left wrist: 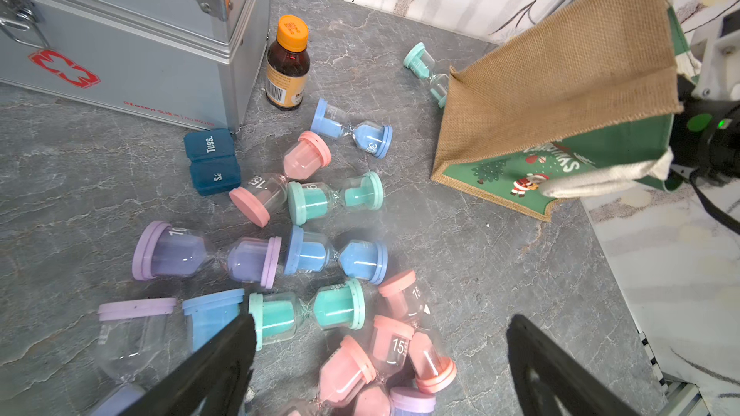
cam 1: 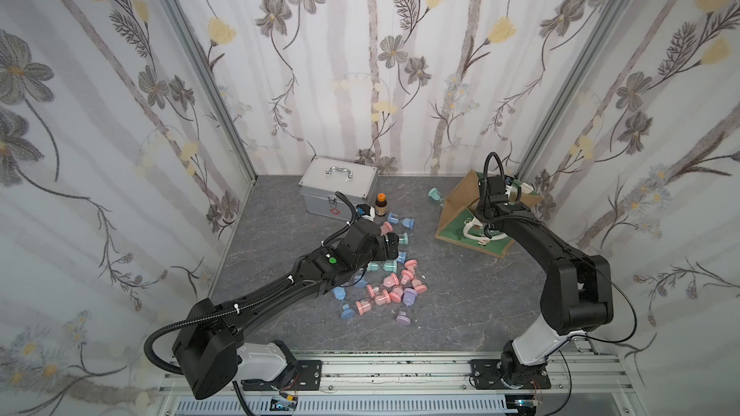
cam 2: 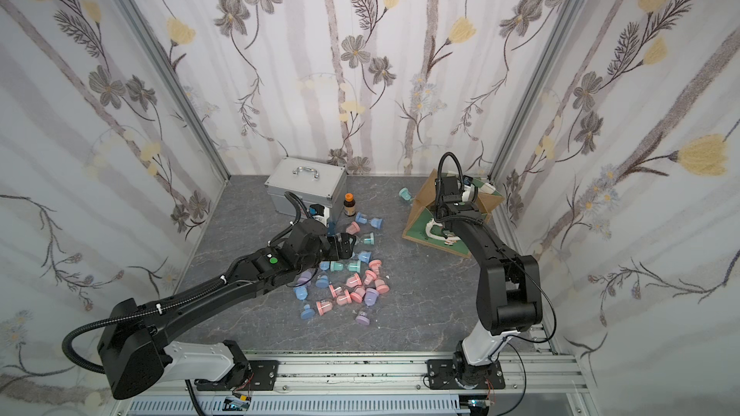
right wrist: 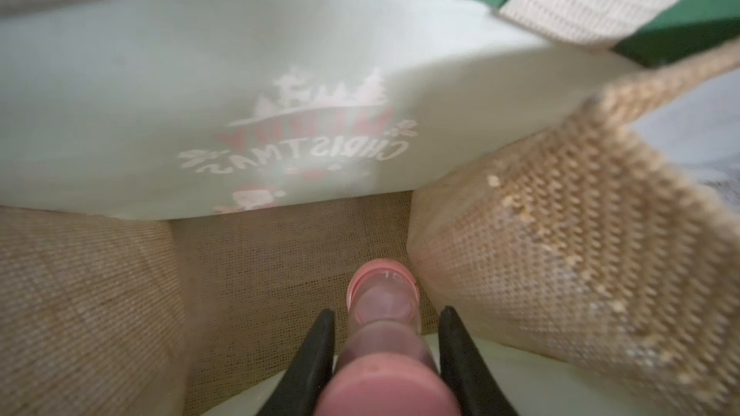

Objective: Put the hourglass into the canvas bag
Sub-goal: Place the hourglass in the canvas bag.

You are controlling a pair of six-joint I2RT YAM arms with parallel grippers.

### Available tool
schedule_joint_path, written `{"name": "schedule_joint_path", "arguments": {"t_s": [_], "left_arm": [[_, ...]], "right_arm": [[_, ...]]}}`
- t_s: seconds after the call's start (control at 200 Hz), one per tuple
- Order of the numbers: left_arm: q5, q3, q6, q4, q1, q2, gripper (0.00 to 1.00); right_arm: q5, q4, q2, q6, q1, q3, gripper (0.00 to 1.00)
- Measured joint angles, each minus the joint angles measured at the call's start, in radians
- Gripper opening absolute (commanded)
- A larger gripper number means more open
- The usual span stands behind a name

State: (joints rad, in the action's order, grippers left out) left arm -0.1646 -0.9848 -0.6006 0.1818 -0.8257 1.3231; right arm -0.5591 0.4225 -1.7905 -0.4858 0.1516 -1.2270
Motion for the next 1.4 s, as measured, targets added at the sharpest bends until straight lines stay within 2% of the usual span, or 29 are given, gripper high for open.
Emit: {"name": "schedule_joint_path", "arguments": {"t_s": [0.135, 0.255, 0.485, 0.605, 0.654, 0.724, 1.004, 1.259, 1.399], "left_arm": [[0.004, 0.002, 0.003, -0.005, 0.000, 0.000, 1.00], [0.008, 0.010, 0.003, -0.017, 0.000, 0.000, 1.00], [0.012, 0.009, 0.007, -0.021, 0.000, 0.002, 1.00], [0.011, 0.009, 0.012, -0.021, 0.000, 0.000, 1.00], [0.010, 0.009, 0.018, -0.021, 0.000, 0.000, 1.00], [0.008, 0.009, 0.018, -0.021, 0.000, -0.001, 1.00], [0.007, 0.005, 0.018, -0.021, -0.001, 0.000, 1.00], [0.002, 0.001, 0.018, -0.021, -0.002, -0.018, 1.00], [-0.009, -0.010, 0.019, -0.017, -0.002, -0.040, 1.00]], "right_arm": [[-0.037, 0.048, 0.108, -0.039, -0.040, 0.112, 0.21], [-0.039, 0.059, 0.172, -0.045, -0.050, 0.156, 0.26], [0.051, 0.058, 0.055, -0.025, 0.003, 0.047, 0.42], [0.095, 0.053, 0.016, -0.018, -0.005, 0.022, 0.48], [0.107, 0.060, 0.001, -0.013, -0.007, 0.005, 0.53], [0.113, 0.067, -0.004, -0.006, -0.006, -0.013, 0.64], [0.116, 0.101, 0.085, 0.008, -0.004, -0.043, 0.89], [0.071, 0.155, 0.196, 0.008, 0.022, -0.095, 0.95], [0.026, 0.194, 0.251, 0.008, 0.110, -0.168, 1.00]]}}
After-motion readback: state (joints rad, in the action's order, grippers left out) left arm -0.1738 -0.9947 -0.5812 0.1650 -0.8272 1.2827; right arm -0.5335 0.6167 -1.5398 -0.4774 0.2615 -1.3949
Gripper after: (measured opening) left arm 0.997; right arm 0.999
